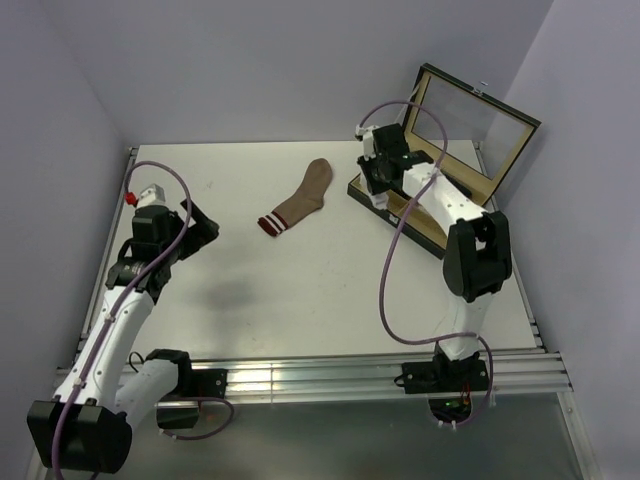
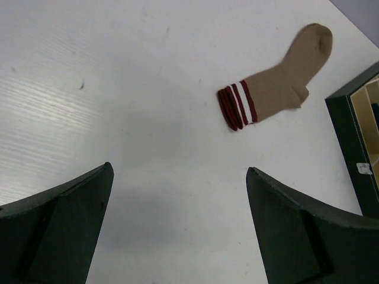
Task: Roll the socks
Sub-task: Place the sock in the storage box, then roll the sock at the center of the board.
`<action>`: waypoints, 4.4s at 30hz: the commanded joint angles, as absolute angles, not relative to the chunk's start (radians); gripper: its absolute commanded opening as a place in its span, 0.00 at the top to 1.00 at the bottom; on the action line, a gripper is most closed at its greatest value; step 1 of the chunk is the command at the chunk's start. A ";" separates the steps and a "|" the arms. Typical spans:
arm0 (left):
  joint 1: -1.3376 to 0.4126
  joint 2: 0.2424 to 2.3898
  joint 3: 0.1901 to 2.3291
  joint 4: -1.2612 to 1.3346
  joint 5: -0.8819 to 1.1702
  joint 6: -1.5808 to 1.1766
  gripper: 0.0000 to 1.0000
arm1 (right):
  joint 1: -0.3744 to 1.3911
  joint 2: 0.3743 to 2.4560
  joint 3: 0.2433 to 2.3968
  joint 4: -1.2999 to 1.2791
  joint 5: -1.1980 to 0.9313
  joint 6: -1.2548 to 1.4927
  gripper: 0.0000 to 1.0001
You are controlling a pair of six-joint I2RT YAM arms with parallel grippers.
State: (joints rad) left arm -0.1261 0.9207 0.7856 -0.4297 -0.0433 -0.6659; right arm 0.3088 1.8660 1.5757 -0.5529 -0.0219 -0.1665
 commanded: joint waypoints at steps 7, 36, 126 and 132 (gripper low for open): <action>-0.092 0.873 0.766 -0.453 -0.158 -0.561 0.00 | 0.241 2.022 1.787 -0.649 -0.038 -0.406 1.00; -0.092 0.913 0.750 -0.440 -0.143 -0.565 0.02 | 0.233 2.255 1.902 -0.664 -0.077 -0.528 0.75; -0.086 0.762 0.726 -0.446 -0.219 -0.584 0.01 | 0.772 2.330 1.899 -0.250 -0.002 0.156 0.48; -0.086 0.758 0.724 -0.442 -0.212 -0.583 0.01 | 0.799 2.320 1.824 -0.293 -0.017 0.153 0.48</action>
State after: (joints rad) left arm -0.0910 0.7742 0.7273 -0.4534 -0.2077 -0.5869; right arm 0.7860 2.3333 1.8393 -0.3126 -0.0338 0.1387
